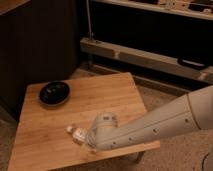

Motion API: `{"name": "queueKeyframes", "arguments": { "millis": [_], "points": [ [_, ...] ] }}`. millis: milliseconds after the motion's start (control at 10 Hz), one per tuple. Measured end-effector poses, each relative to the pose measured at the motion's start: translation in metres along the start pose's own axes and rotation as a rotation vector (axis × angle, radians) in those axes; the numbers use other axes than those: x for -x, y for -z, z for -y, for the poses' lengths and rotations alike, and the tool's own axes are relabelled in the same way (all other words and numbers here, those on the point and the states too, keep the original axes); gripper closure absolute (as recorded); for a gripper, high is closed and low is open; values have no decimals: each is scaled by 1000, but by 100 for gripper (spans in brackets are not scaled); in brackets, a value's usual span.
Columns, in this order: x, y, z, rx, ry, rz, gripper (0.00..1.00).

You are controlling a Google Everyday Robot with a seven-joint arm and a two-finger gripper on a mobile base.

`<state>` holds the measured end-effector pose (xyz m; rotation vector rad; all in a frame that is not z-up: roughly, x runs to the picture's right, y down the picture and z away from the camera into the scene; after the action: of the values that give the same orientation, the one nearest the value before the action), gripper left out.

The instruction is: Place the bottle in the ceramic bowl

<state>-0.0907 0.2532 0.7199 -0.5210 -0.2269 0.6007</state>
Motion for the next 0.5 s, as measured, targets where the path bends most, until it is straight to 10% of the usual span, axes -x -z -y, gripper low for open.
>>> {"name": "queueKeyframes", "arguments": {
  "millis": [500],
  "points": [
    [-24, -14, -5, -30, -51, -40, 35]
  ]
}}
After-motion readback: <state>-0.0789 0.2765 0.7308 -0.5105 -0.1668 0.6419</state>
